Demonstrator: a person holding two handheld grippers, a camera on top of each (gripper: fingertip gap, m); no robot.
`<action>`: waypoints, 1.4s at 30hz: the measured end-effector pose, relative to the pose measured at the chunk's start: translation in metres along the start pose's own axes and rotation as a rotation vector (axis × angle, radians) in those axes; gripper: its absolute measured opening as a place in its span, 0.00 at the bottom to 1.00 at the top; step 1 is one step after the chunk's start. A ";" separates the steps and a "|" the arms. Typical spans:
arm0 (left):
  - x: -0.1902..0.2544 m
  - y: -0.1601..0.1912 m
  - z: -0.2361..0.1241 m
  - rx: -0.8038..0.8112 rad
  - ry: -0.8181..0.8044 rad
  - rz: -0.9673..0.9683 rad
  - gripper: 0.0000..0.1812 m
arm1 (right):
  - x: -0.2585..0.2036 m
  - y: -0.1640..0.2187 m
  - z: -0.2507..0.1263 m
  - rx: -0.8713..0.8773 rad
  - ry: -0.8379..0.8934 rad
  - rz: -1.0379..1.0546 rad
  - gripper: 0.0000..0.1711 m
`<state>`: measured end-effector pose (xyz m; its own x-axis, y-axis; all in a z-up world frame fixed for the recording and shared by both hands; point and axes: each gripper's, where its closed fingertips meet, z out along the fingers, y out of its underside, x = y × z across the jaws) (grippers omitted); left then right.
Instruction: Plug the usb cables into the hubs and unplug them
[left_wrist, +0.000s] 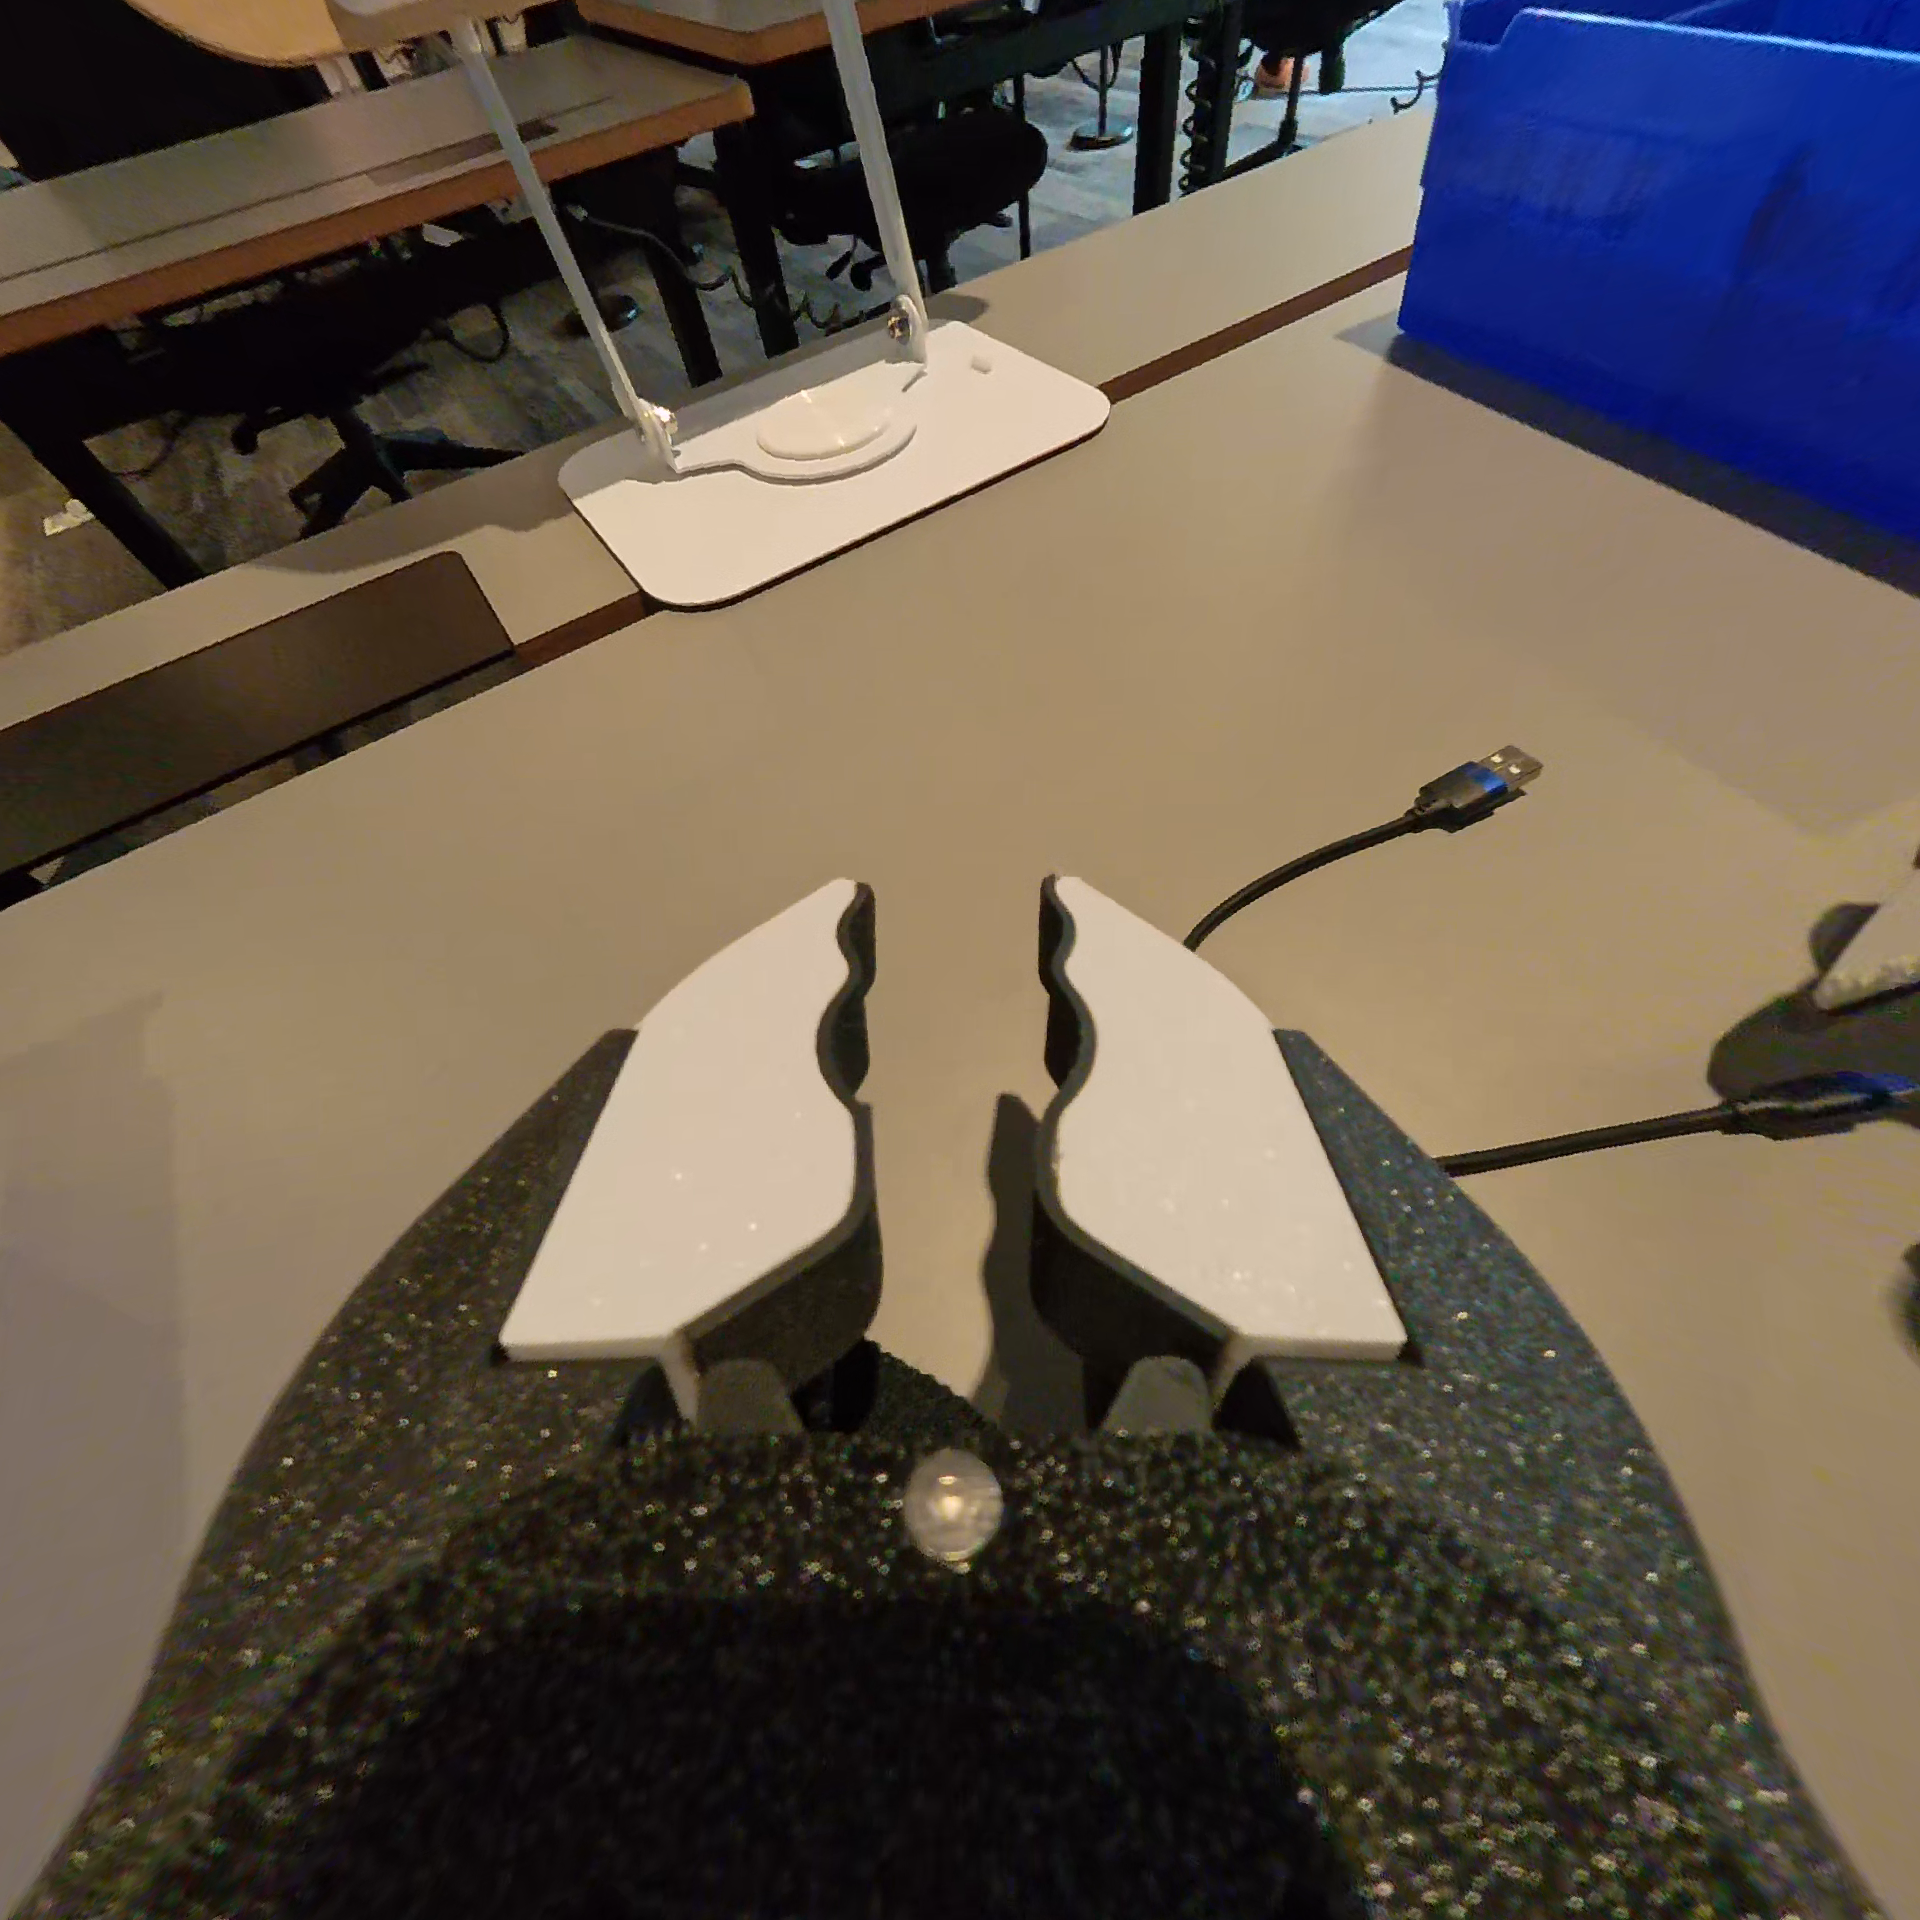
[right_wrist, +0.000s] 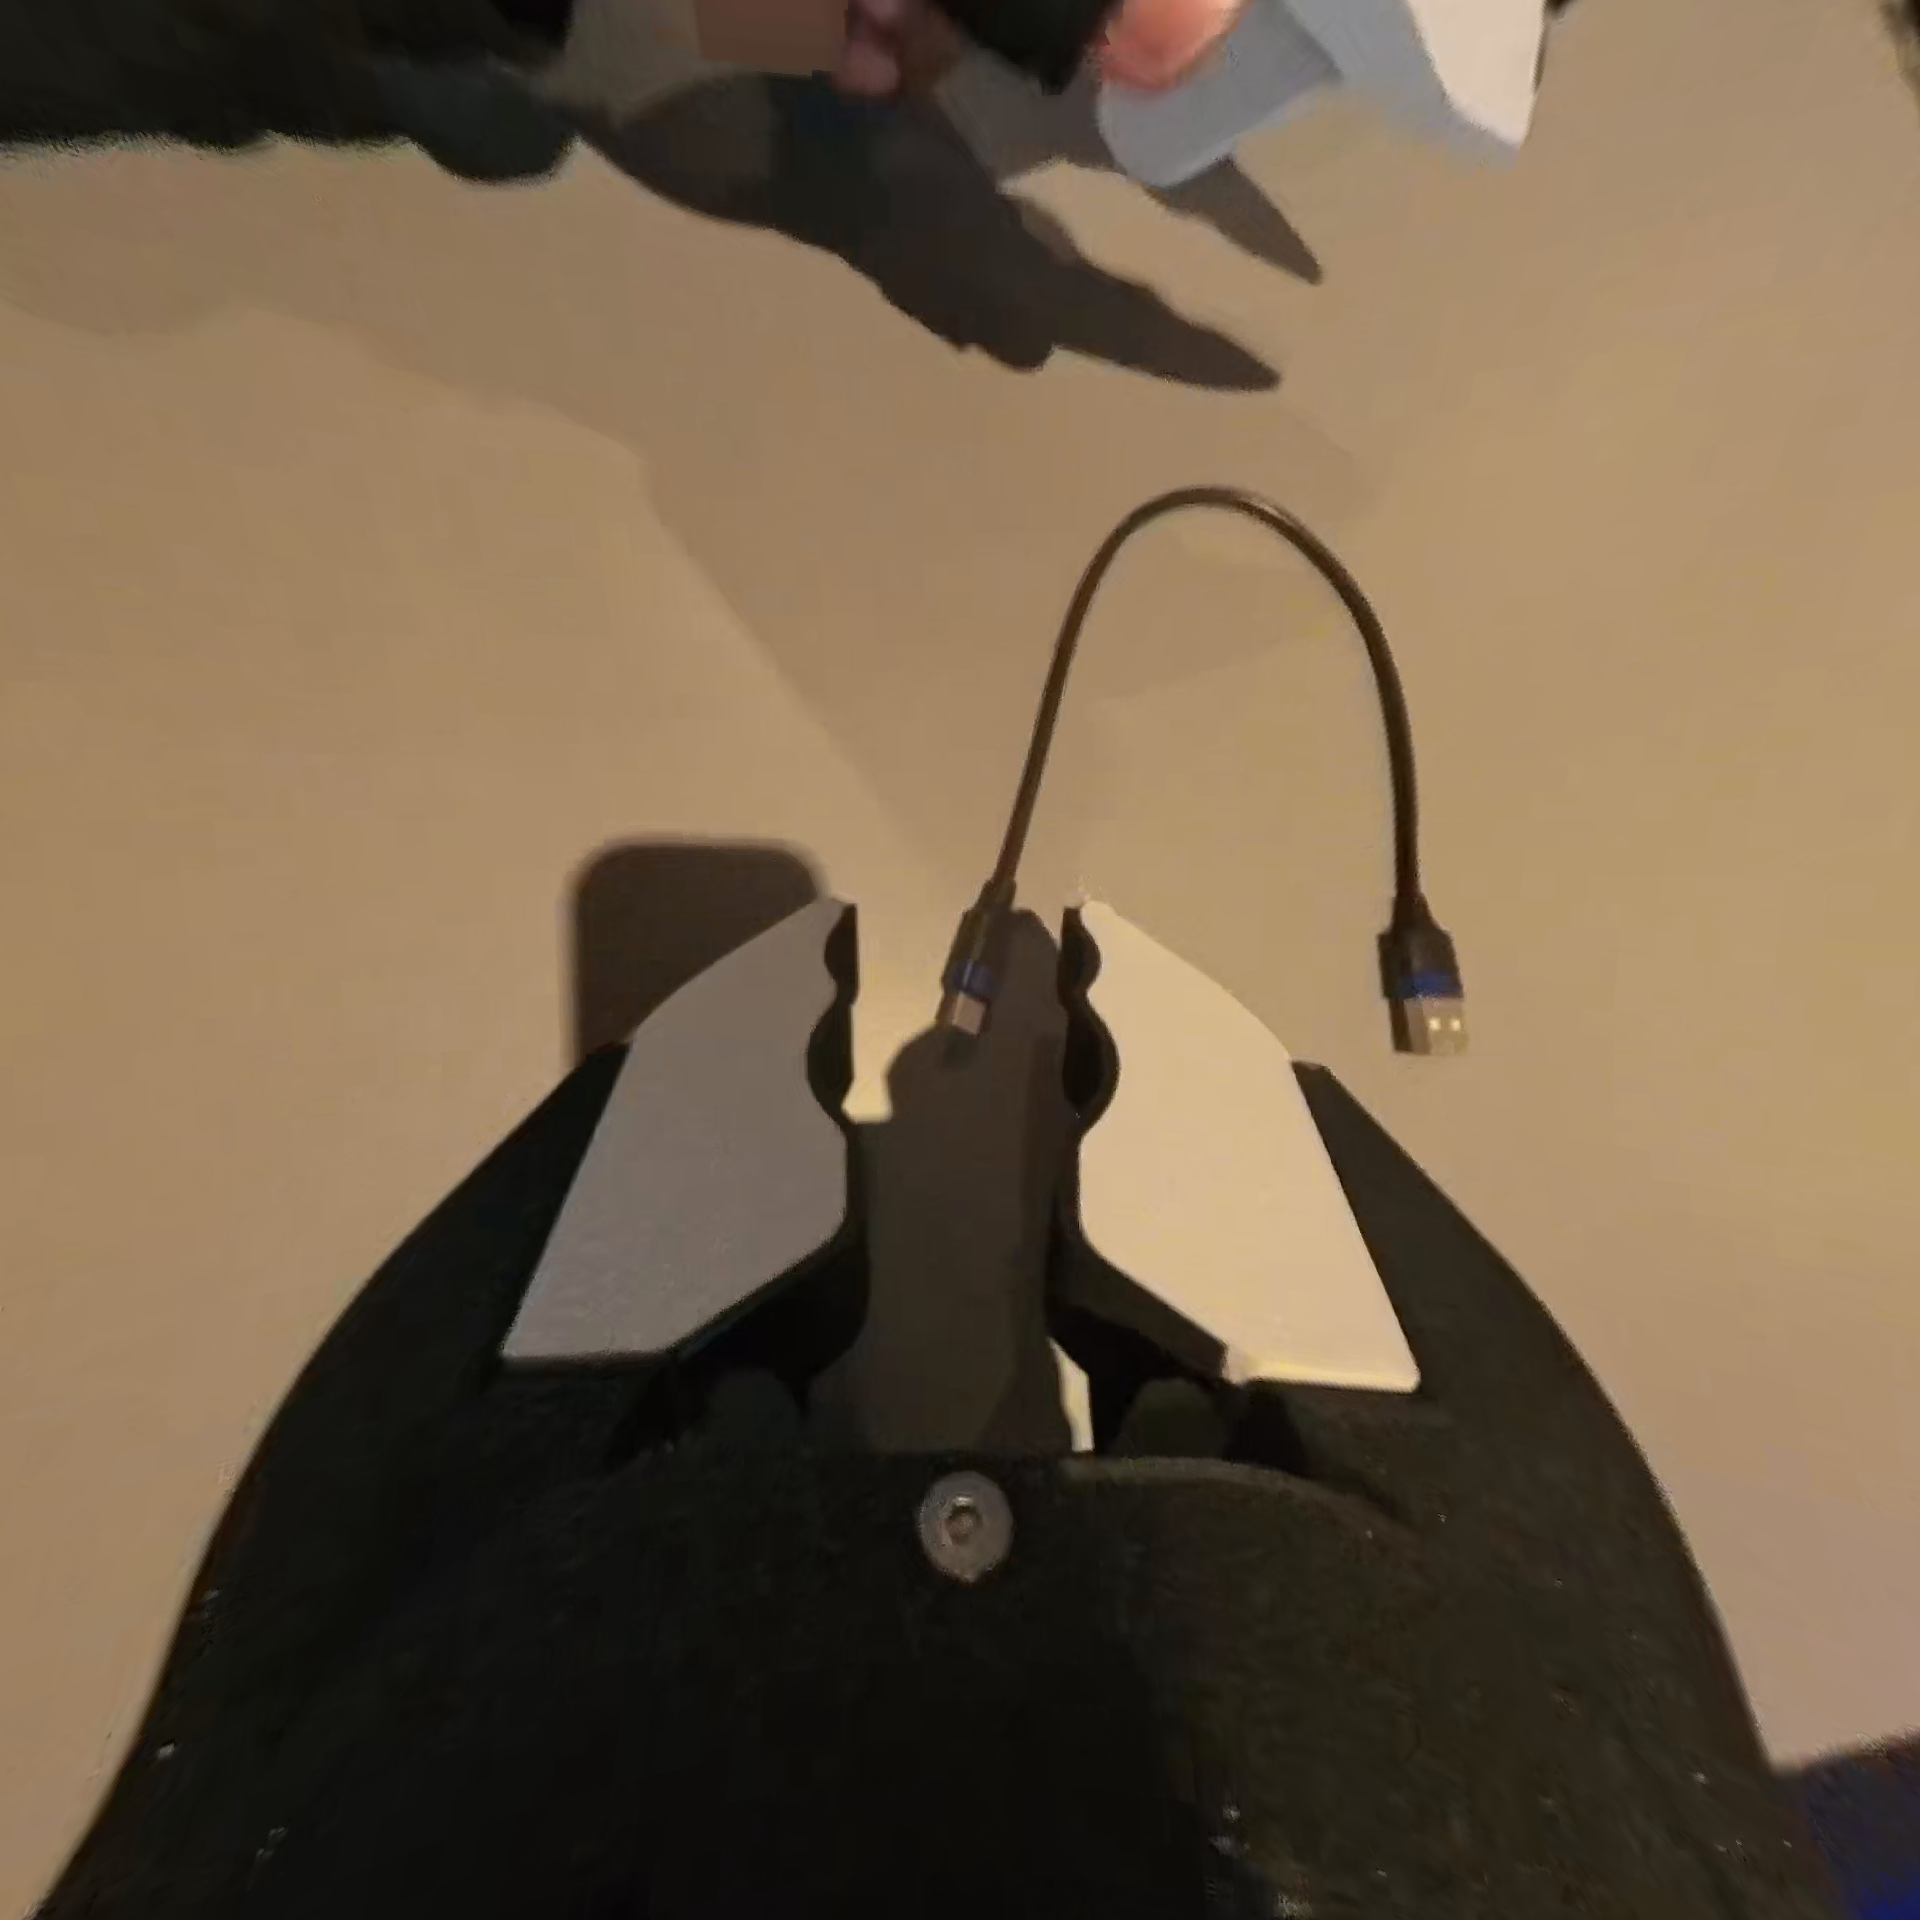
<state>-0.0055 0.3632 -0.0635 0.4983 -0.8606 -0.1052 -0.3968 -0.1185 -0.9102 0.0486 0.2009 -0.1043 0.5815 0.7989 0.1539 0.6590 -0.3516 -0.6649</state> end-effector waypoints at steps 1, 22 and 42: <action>0.000 0.000 0.000 0.000 -0.002 0.006 0.16 | 0.001 0.004 0.002 -0.019 0.034 -0.006 0.22; 0.003 -0.004 -0.001 0.006 -0.014 0.035 0.15 | 0.046 -0.006 0.001 -0.019 0.423 -0.020 0.05; 0.005 -0.001 0.000 -0.005 -0.019 0.057 0.14 | 0.103 0.000 -0.318 0.771 1.262 0.021 0.04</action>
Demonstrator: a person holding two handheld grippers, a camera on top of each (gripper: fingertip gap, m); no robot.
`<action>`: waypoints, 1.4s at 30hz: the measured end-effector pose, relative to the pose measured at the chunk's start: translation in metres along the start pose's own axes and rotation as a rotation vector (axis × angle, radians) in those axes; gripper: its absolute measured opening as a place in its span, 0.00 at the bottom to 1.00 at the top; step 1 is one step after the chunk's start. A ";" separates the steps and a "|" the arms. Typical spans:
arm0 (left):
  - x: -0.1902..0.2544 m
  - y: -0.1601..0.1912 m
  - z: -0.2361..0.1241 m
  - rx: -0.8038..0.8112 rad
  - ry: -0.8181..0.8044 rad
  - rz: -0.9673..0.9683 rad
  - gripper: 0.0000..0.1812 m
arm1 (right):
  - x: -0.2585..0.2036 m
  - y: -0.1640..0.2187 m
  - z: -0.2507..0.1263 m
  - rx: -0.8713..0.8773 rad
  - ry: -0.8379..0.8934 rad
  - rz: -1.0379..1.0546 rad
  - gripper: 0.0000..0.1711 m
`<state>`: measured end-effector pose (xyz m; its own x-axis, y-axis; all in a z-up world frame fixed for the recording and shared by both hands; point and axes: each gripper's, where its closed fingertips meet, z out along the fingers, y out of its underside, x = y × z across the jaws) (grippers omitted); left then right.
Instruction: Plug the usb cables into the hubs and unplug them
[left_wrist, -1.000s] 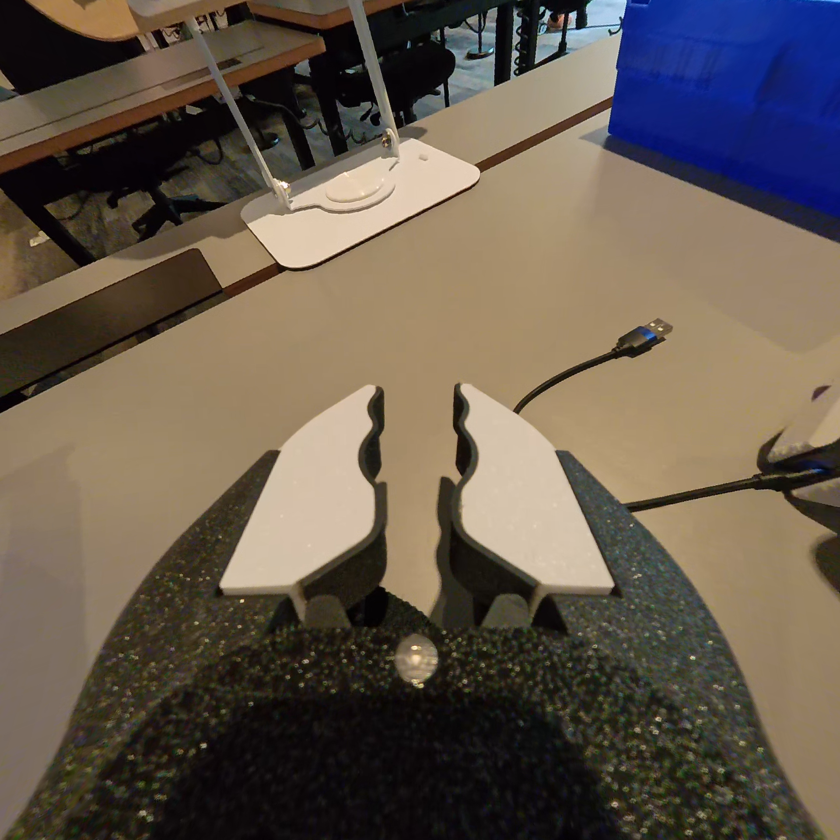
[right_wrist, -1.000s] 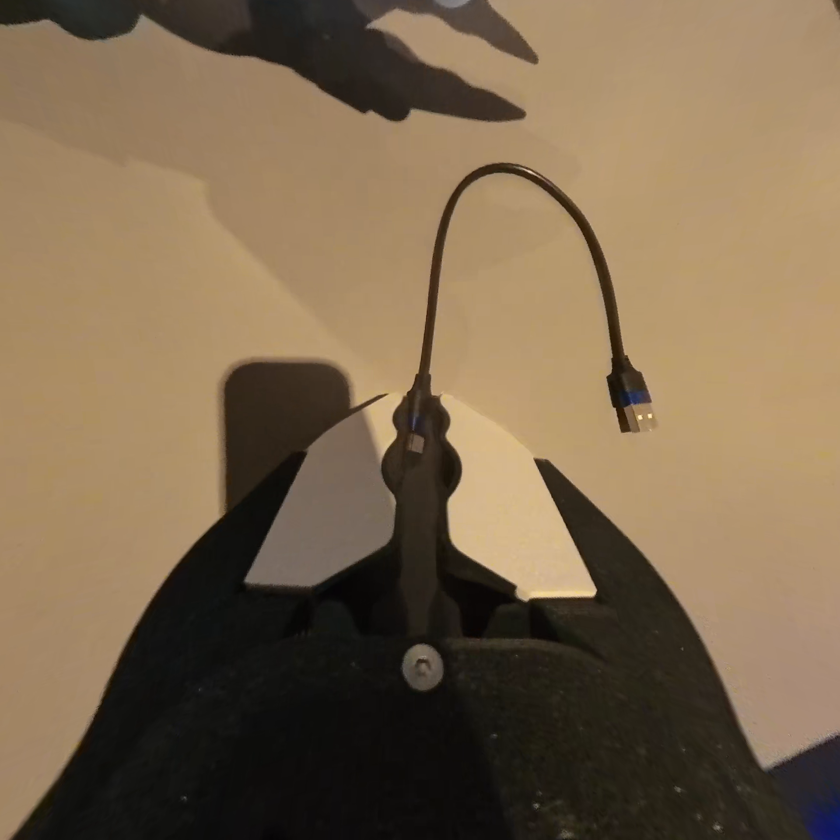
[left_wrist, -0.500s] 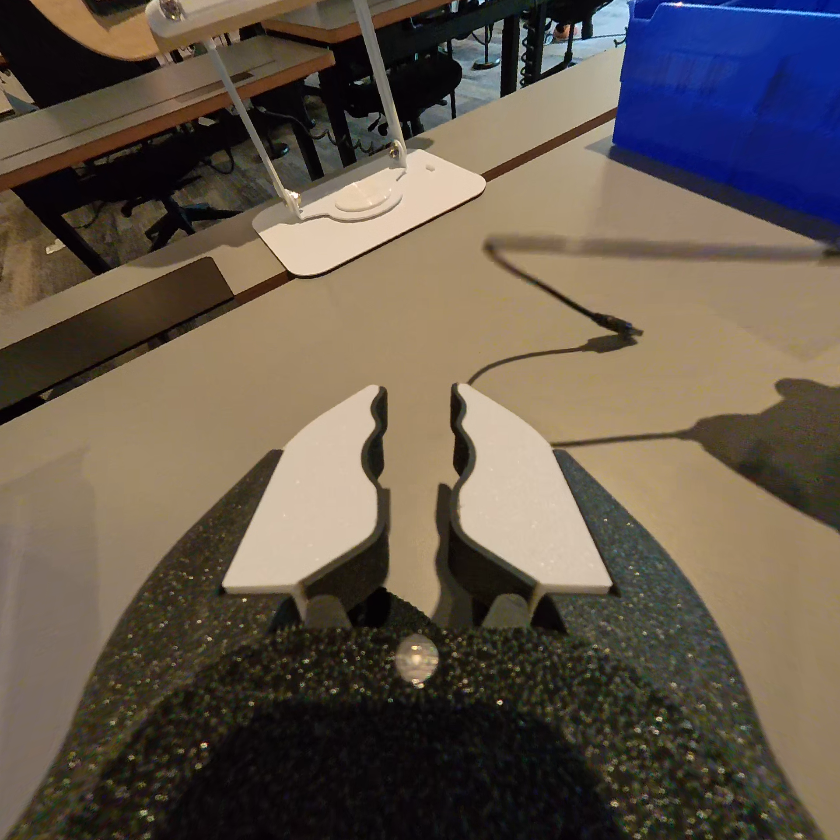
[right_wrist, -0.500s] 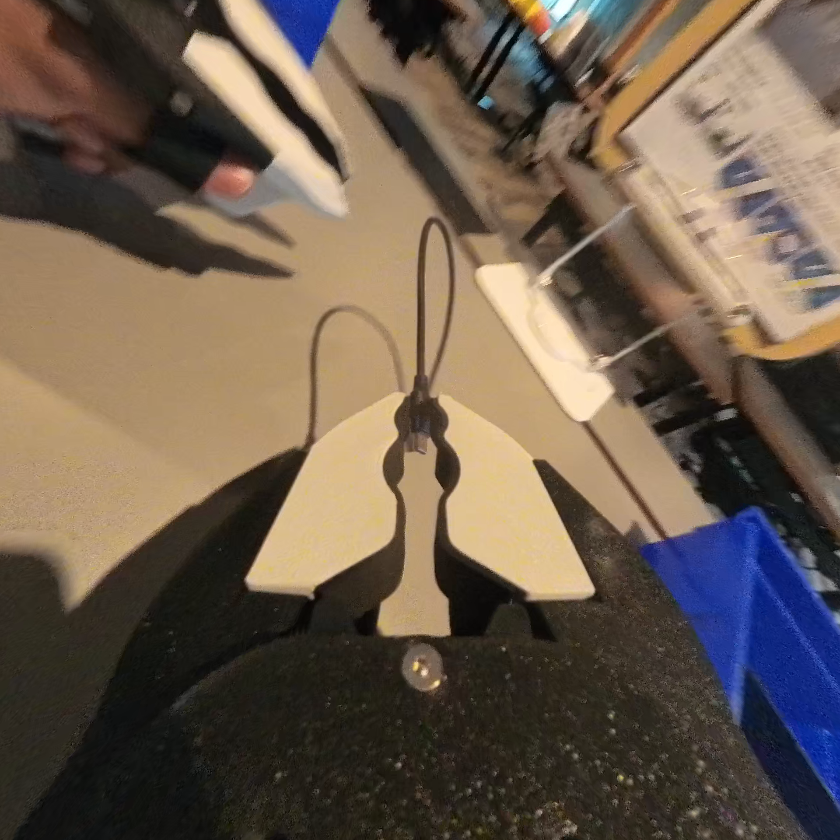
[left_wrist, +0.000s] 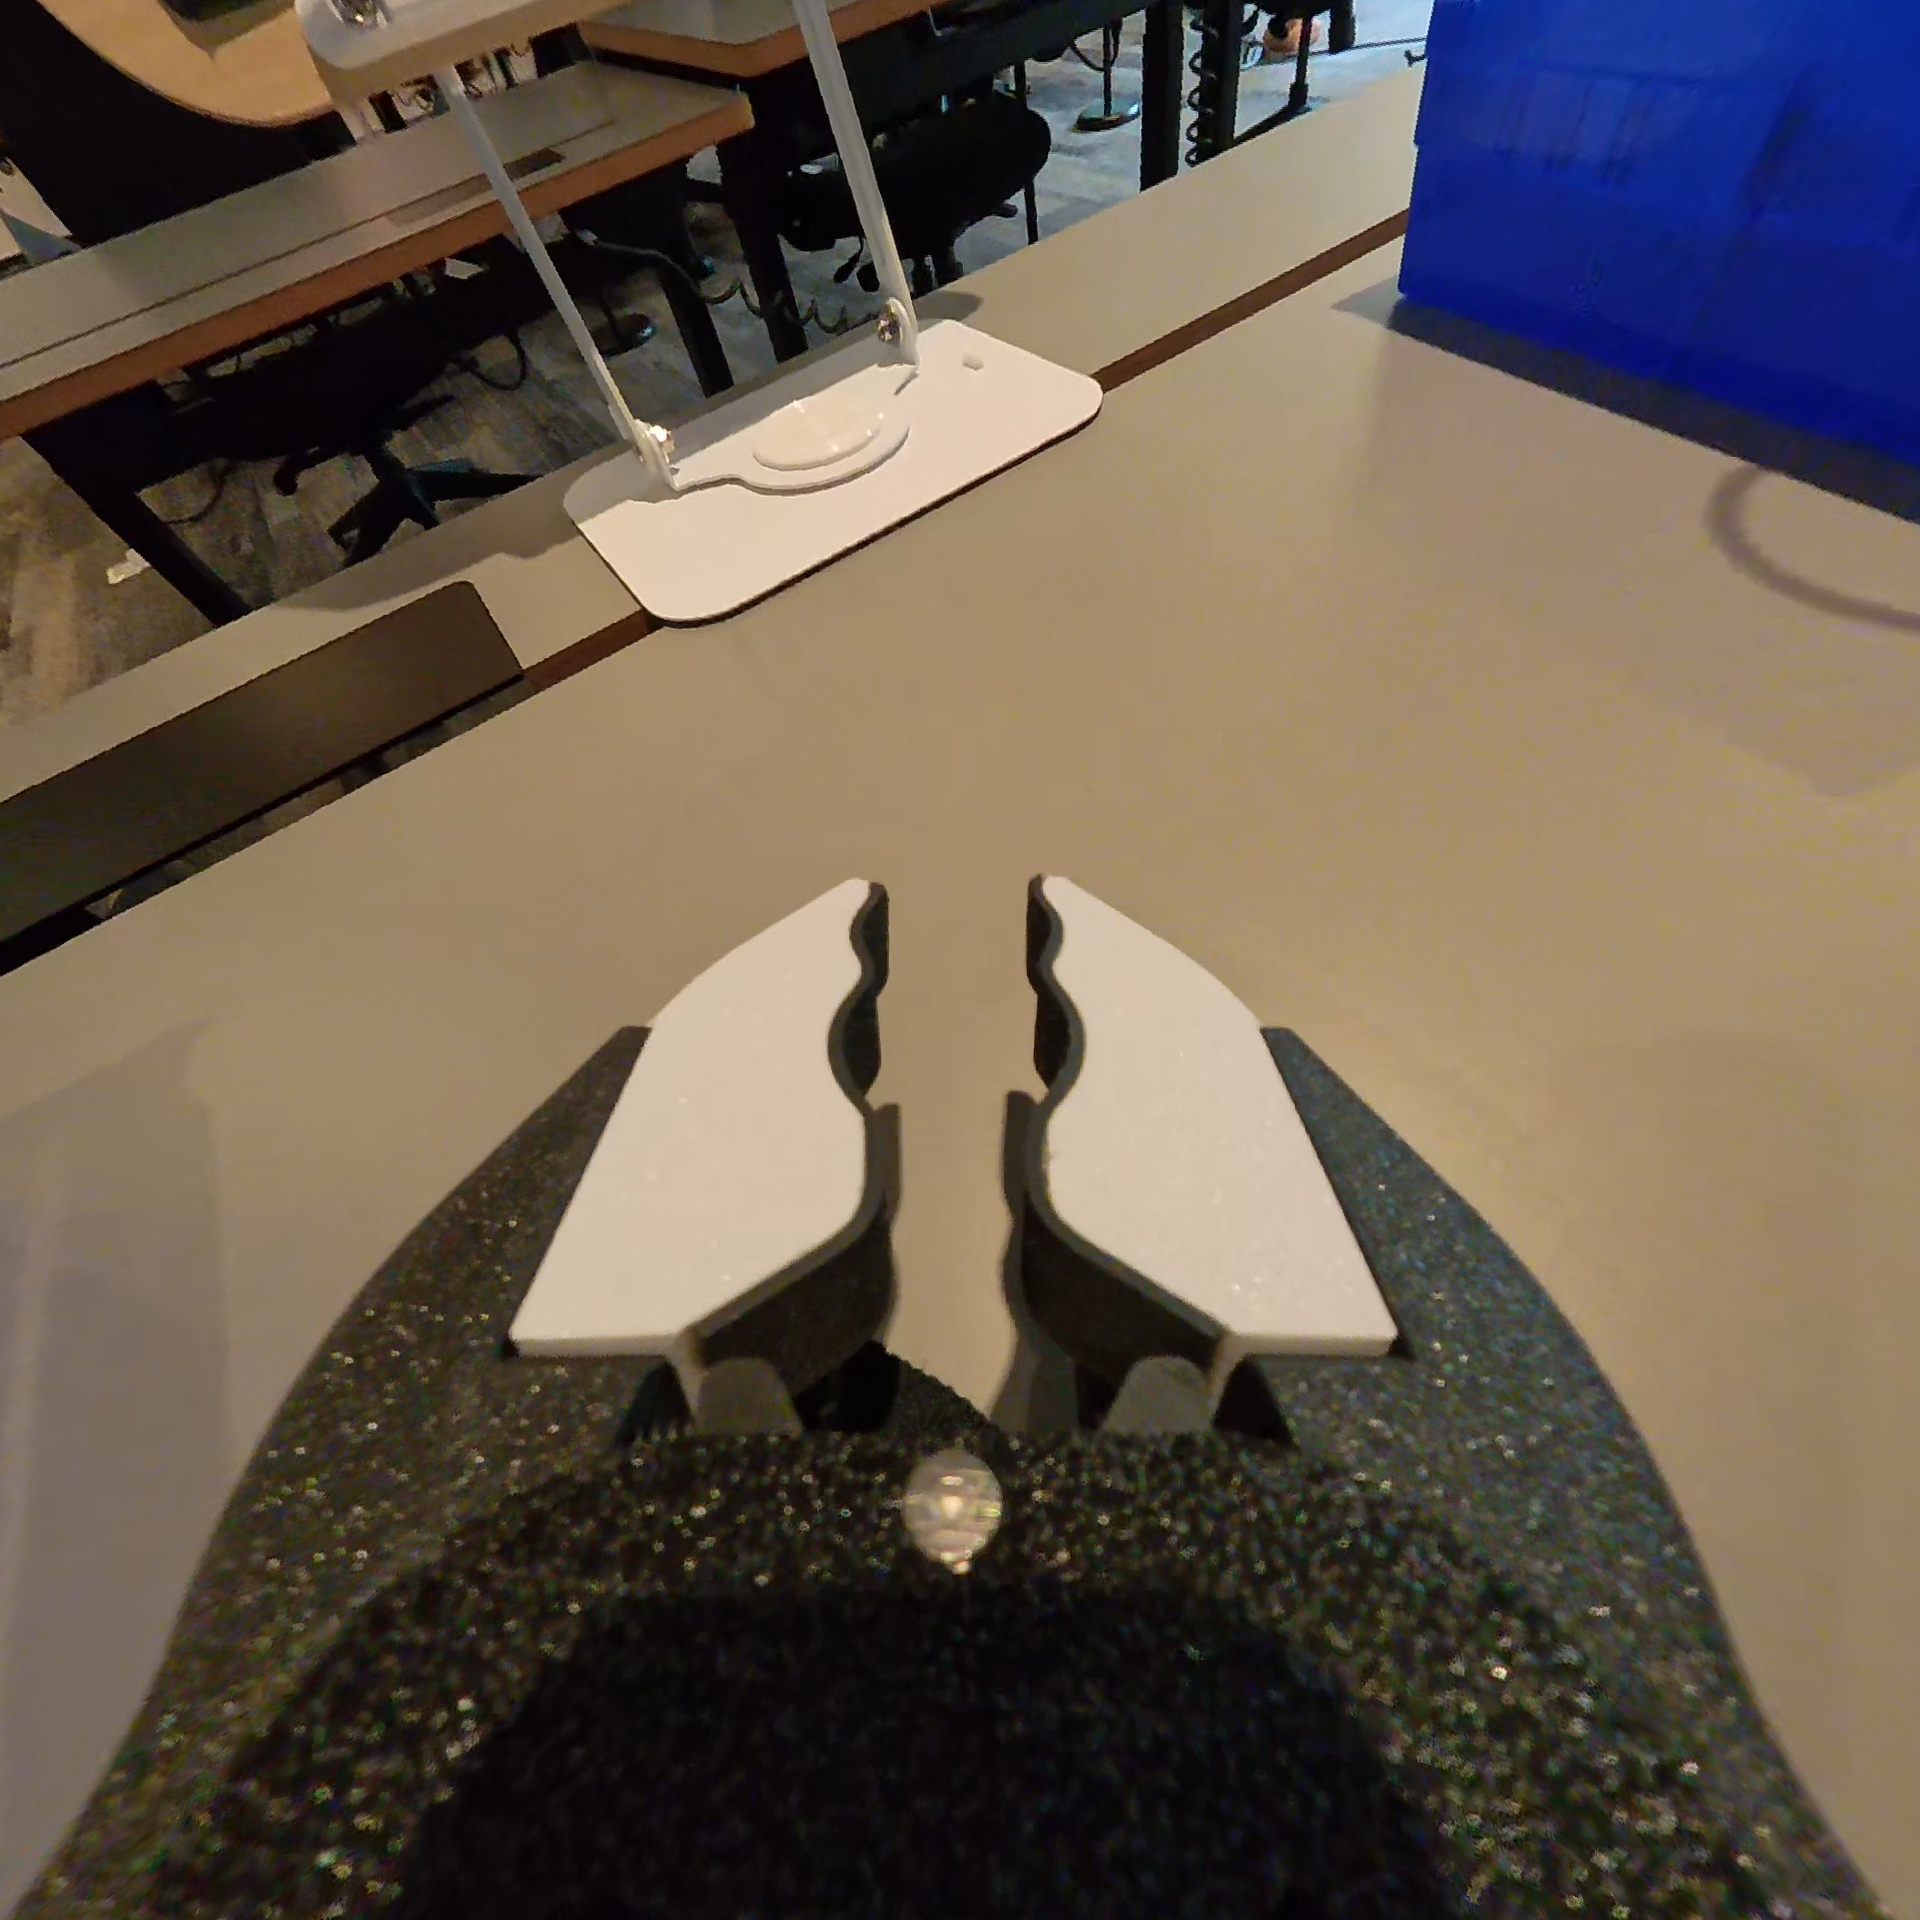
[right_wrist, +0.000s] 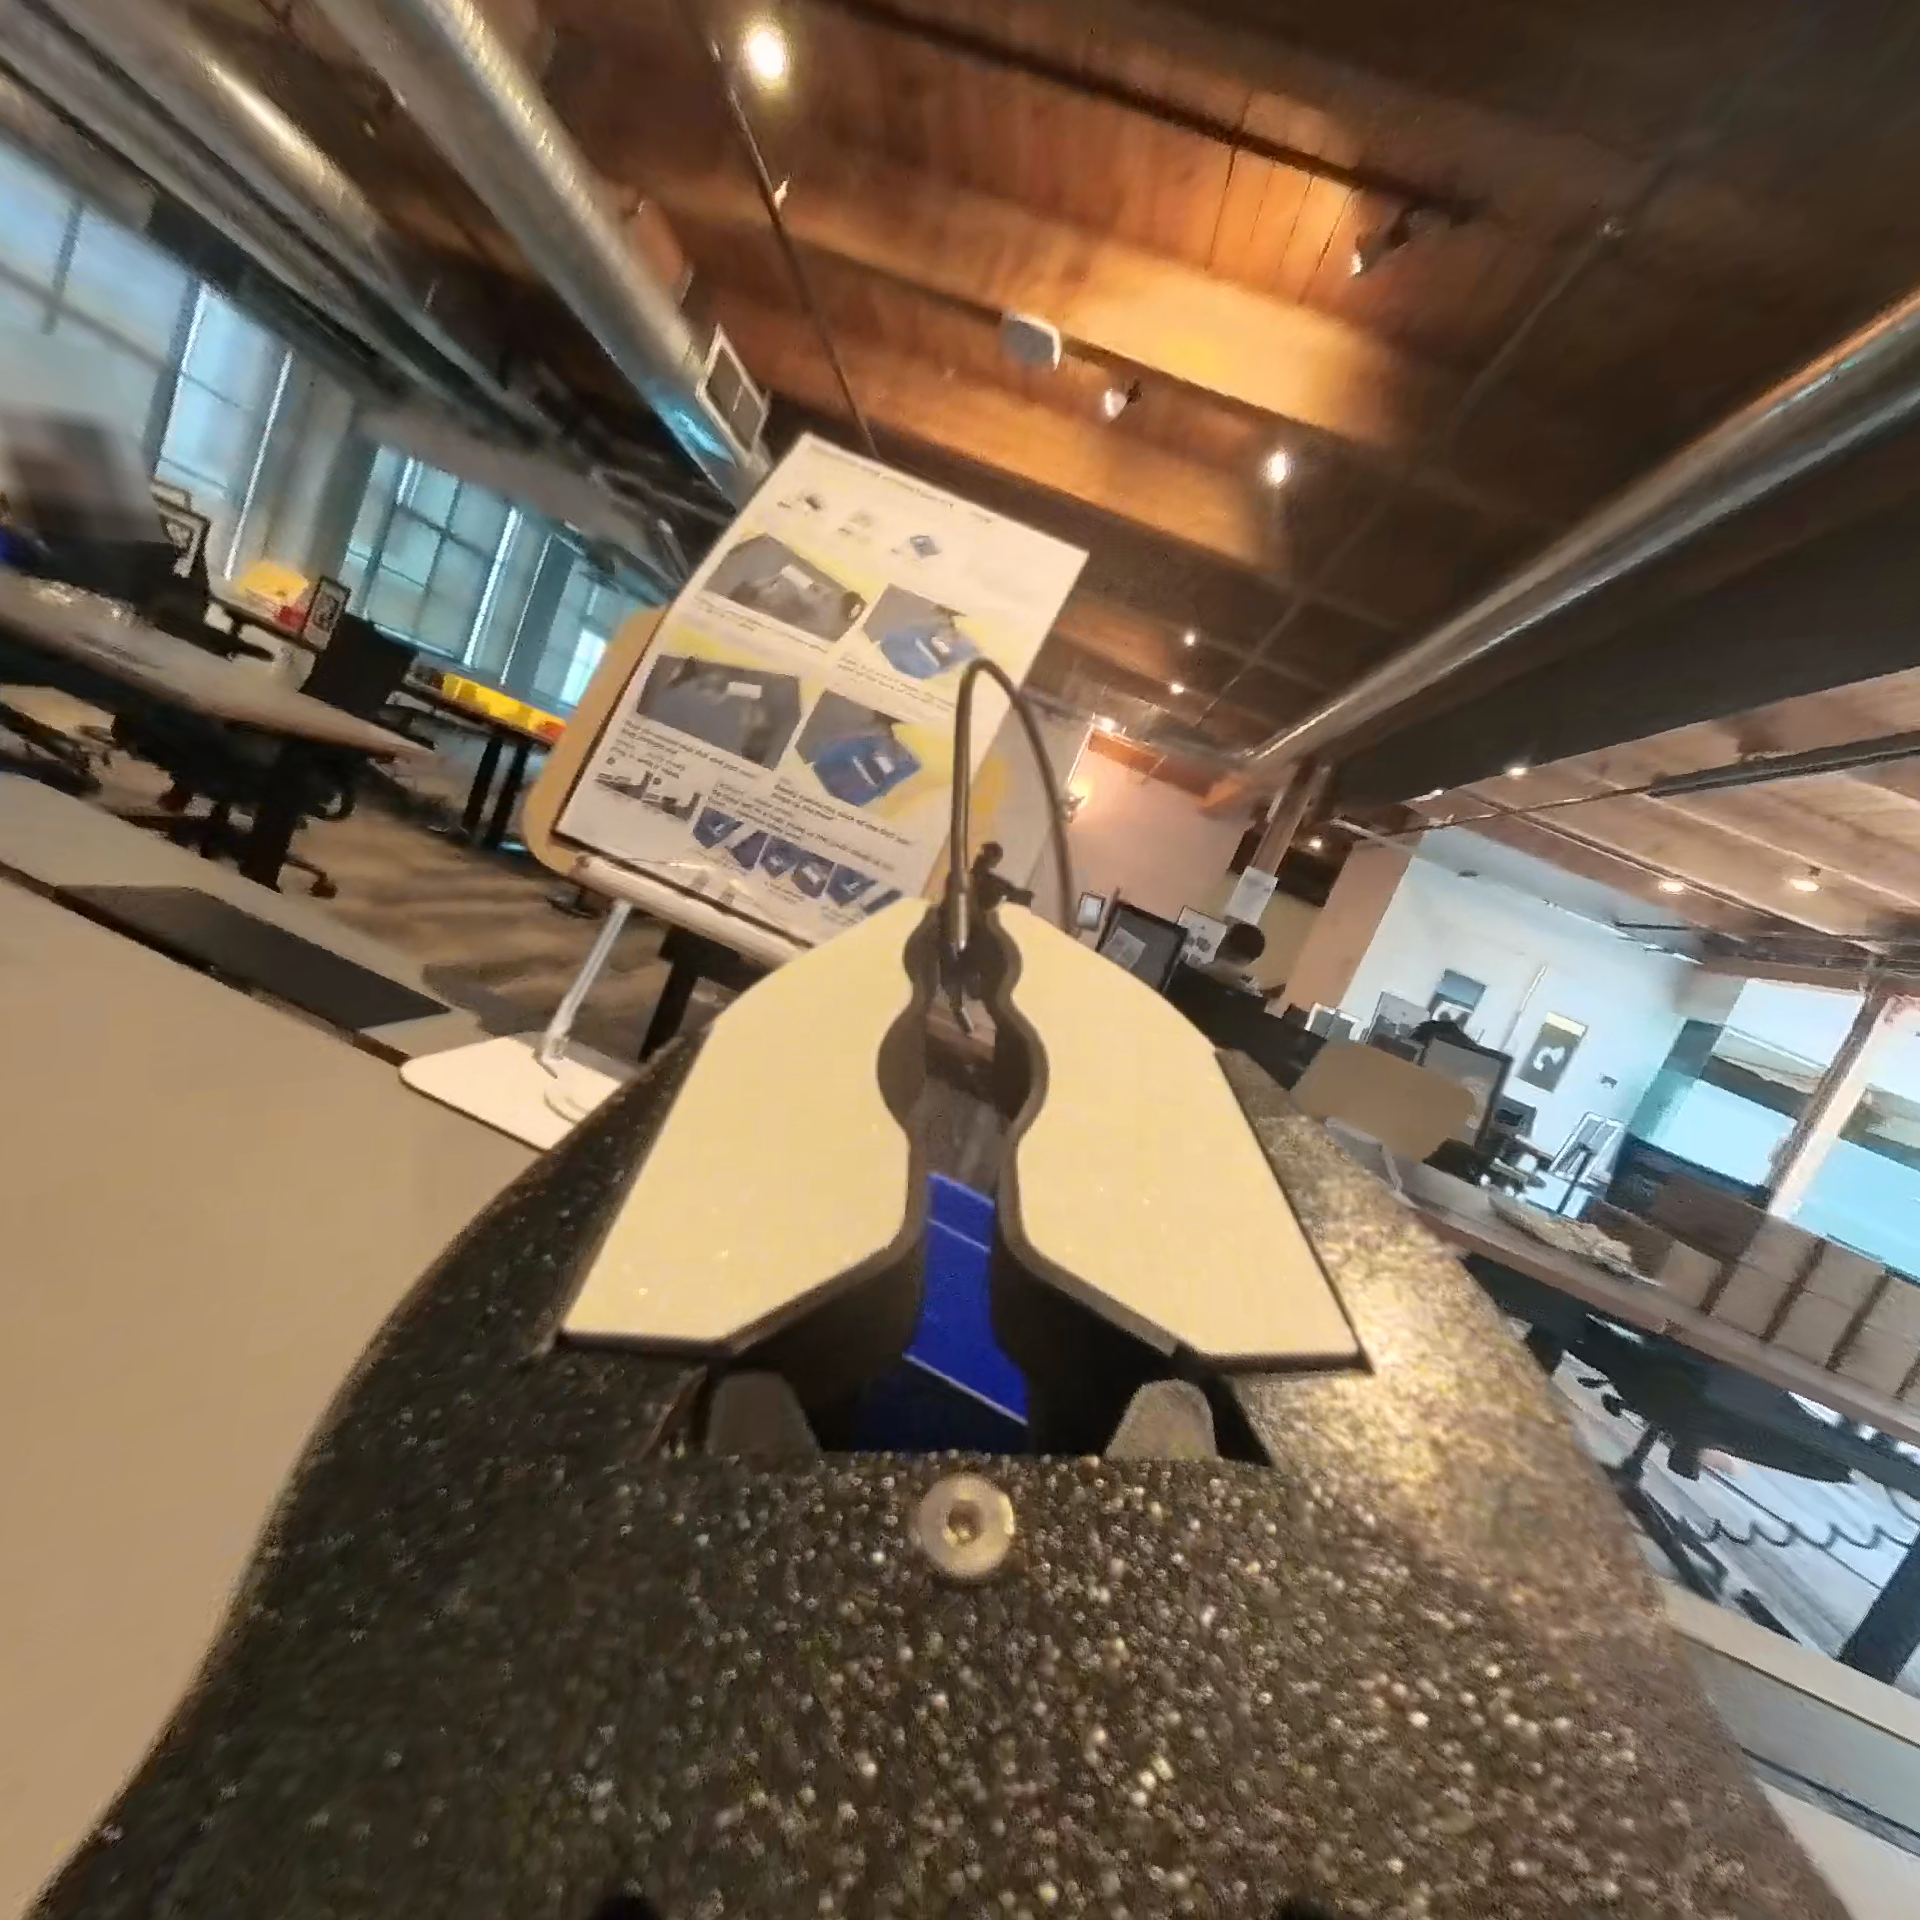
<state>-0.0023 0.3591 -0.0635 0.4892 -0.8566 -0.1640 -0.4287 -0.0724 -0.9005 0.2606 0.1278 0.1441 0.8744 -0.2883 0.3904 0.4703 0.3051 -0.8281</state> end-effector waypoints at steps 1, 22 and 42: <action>0.001 0.001 0.001 -0.003 0.001 0.002 0.14 | 0.008 0.004 -0.004 0.000 -0.007 0.002 0.04; 0.004 0.002 0.001 -0.015 -0.001 0.040 0.14 | 0.067 0.123 -0.041 -0.447 -0.011 -0.093 0.04; 0.007 0.002 0.001 -0.023 0.001 0.062 0.14 | -0.007 0.212 -0.067 -0.872 -0.433 -0.193 0.05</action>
